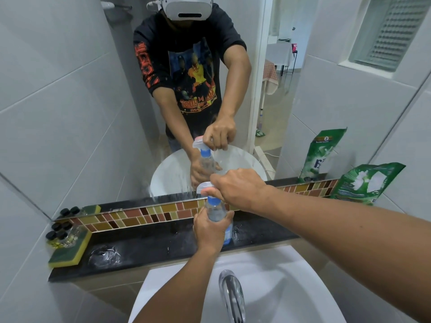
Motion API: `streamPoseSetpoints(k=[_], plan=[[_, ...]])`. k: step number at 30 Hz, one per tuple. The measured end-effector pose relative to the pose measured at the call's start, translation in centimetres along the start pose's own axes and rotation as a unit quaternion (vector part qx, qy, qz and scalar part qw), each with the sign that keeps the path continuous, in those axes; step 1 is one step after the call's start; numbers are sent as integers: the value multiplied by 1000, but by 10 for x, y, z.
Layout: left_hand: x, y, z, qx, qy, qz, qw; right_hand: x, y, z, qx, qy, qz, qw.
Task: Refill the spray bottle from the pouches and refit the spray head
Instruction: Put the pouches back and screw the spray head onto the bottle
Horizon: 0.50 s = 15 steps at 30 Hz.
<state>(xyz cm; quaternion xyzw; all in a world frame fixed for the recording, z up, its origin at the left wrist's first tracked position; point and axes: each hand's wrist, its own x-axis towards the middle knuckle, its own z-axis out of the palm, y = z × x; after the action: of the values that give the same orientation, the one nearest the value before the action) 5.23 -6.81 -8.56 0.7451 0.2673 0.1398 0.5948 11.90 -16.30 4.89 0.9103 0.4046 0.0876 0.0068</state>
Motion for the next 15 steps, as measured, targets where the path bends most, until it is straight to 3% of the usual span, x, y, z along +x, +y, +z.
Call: streamPoseSetpoints(k=[9,15], plan=[[-2,0,2,0,9,-12,1000,-7,-3,-1,9,12,7,1000],[-3,-1,2,20,14,-6,1000,-11,-8,3,40,43,56,997]])
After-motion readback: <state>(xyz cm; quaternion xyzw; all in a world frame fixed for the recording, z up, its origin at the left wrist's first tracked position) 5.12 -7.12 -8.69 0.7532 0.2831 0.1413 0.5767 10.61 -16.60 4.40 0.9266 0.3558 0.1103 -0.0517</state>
